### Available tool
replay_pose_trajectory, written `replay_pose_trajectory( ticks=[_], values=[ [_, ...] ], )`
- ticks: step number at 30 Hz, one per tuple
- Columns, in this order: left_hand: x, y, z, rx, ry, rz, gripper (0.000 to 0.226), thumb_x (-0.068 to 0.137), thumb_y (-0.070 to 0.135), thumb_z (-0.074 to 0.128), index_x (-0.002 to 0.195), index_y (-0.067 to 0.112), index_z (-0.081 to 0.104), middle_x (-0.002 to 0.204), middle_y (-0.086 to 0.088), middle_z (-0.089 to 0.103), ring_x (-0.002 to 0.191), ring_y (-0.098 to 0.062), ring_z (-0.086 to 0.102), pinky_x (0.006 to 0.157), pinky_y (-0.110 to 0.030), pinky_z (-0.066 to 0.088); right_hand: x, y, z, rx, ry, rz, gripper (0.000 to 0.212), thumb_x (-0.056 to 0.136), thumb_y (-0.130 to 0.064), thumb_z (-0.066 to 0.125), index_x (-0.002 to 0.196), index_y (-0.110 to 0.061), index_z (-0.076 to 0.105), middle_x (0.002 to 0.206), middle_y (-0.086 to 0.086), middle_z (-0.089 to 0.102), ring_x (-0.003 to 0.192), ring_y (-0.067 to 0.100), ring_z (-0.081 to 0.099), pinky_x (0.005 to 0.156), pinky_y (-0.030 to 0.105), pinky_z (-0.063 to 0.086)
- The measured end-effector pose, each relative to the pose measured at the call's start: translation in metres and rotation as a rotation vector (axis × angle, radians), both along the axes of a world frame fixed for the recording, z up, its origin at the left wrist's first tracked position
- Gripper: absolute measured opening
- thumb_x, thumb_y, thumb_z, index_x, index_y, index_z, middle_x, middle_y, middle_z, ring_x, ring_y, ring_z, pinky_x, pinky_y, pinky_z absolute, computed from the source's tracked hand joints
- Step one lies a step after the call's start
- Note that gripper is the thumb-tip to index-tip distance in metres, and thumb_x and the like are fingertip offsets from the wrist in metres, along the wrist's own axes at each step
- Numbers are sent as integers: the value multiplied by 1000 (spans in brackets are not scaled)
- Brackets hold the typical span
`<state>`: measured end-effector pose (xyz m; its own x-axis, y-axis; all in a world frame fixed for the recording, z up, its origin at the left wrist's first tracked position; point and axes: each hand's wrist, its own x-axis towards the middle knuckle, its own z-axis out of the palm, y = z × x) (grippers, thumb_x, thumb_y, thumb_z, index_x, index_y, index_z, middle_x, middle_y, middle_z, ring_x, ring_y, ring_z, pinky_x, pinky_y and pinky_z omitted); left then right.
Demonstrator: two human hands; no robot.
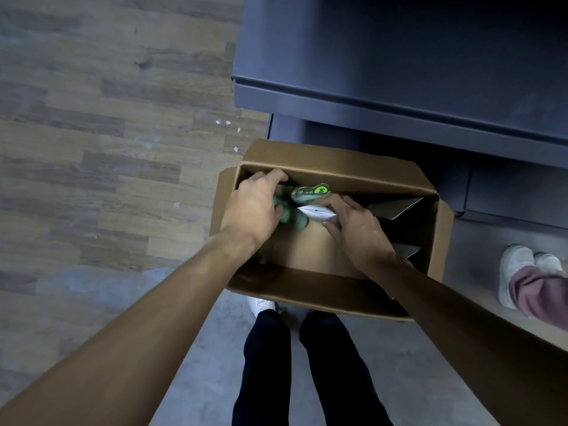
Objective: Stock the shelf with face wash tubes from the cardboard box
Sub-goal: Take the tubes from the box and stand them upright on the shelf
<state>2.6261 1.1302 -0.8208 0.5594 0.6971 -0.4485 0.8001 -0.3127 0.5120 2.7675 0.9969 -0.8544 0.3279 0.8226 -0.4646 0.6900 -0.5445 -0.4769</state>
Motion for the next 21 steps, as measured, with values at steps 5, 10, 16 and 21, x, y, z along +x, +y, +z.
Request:
replay_pose_trajectory(
  ticks=[5,10,16,21],
  values=[
    [9,-8,-5,9,-18,-95,50,80,16,74,123,34,56,115,6,61,100,-17,65,89,-38,54,5,-11,-5,55,43,-88,22,86,-17,67,105,-22,58,102,-1,65,92,25,64,76,40,52],
    [20,-12,-10,50,-2,-89,43,81,22,75,120,29,59,113,2,65,100,-19,64,91,-39,52,8,-18,-8,98,91,-194,25,83,-11,70,101,-24,60,96,-2,68,91,23,65,81,41,53],
    [26,-14,-8,191,45,-51,24,89,30,66,112,23,67,99,-4,72,95,-26,66,87,-38,52,8,-24,-9,160,169,-302,27,81,-11,73,103,-24,64,98,-3,70,90,18,68,83,44,57],
    [23,-14,15,234,-39,-46,30,90,31,67,117,19,68,105,-5,72,98,-24,67,88,-30,49,12,-25,27,209,257,-401,27,84,-8,72,108,-19,66,105,-4,68,91,4,67,84,19,55]
  ],
)
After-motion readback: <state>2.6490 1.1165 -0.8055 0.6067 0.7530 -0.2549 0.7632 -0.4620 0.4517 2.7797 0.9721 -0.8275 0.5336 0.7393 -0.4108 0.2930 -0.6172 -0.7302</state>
